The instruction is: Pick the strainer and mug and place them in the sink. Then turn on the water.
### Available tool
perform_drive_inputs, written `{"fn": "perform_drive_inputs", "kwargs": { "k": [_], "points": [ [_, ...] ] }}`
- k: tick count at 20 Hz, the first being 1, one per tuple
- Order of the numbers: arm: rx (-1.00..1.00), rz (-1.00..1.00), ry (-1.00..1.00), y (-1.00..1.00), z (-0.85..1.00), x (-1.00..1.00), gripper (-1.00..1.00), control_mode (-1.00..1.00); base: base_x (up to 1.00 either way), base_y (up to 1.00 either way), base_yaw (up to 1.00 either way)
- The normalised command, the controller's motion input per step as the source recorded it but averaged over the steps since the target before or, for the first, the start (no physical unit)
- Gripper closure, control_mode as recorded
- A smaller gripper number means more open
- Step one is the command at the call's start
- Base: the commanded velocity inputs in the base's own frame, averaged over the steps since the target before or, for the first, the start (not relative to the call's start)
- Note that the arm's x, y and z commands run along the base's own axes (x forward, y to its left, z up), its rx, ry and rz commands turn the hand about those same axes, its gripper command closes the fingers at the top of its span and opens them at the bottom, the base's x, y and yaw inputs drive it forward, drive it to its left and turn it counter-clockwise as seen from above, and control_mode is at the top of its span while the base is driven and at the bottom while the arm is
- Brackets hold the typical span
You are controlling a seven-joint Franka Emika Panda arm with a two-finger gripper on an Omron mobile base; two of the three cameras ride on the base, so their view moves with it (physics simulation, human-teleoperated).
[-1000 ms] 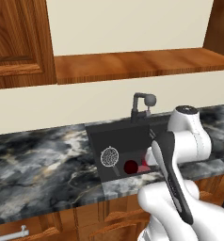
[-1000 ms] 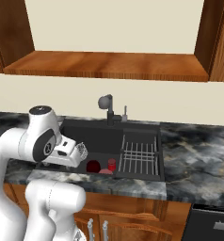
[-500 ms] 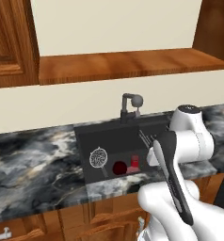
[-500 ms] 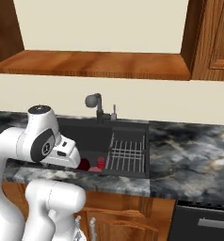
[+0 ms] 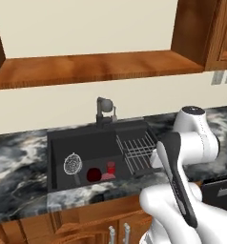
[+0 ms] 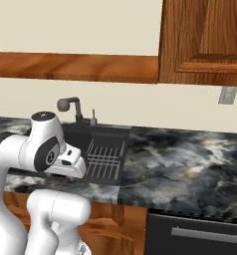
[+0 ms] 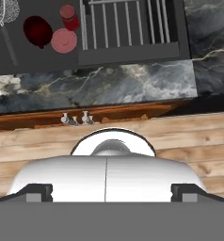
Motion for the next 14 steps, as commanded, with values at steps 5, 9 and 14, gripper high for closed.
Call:
{"fn": "perform_drive_inputs", "kwargs": {
  "k": [5,9,14],
  "points": [
    [0.00,0.00,0.00,0.00,0.00,0.00,-1.00,1.00,0.00,-0.45,0.00],
    [0.00,0.00,0.00,0.00,0.00,0.00,-1.00,1.00,0.00,-0.55,0.00],
    [0.00,0.00,0.00,0.00,0.00,0.00,-1.00,1.00,0.00,-0.65,0.00]
  ]
}}
